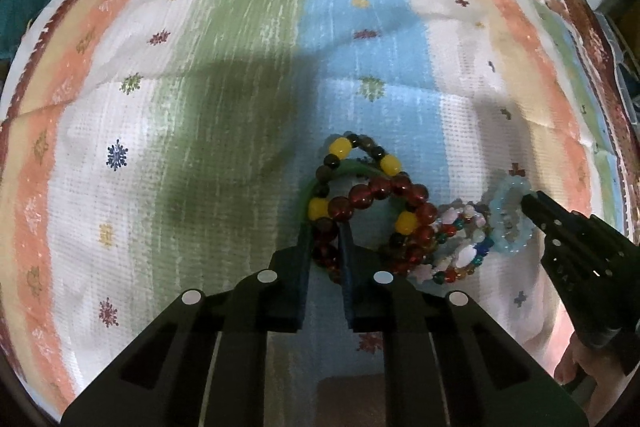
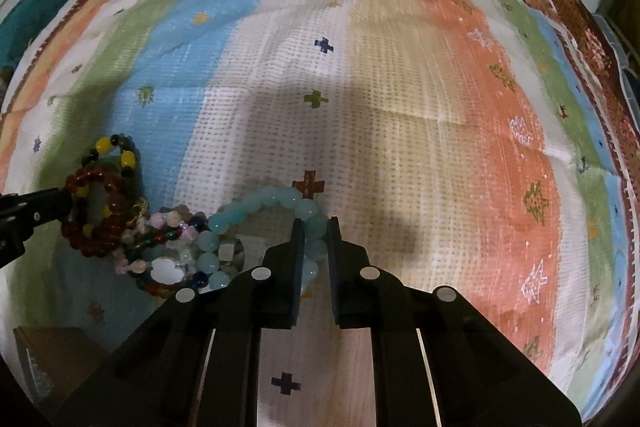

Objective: Organize jewelry
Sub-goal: 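Grasp and lift the red bracelet with the left tool while the right tool grasps the light blue bracelet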

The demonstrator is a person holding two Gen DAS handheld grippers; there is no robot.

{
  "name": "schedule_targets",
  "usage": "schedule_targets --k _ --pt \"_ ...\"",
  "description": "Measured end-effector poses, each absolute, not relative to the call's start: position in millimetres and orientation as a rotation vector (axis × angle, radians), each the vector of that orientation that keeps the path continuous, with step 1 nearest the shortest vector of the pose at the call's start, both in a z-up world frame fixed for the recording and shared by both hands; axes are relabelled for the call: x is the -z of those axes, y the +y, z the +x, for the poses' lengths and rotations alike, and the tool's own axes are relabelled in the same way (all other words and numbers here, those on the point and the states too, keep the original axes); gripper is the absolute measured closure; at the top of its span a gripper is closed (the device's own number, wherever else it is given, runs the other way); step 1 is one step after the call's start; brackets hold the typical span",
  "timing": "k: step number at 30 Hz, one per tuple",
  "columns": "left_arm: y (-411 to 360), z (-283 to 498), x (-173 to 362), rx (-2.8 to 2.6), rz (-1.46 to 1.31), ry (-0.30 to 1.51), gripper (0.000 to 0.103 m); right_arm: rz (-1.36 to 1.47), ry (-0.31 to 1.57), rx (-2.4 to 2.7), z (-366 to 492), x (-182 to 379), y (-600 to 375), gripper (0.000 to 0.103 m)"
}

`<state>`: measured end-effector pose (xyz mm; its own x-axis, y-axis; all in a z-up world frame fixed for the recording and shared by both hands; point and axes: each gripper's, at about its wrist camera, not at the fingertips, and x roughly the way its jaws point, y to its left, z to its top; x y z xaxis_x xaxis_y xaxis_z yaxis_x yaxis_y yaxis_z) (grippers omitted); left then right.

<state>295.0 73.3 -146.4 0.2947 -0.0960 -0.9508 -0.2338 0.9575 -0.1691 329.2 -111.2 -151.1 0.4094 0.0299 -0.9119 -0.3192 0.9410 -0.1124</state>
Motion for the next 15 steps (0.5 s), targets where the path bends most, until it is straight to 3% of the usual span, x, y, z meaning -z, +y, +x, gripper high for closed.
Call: schedule_targets --k 15 --pt "59 287 121 -0.069 -0.269 1.213 0.090 -0.267 1.093 -0.271 310 128 -107 0.091"
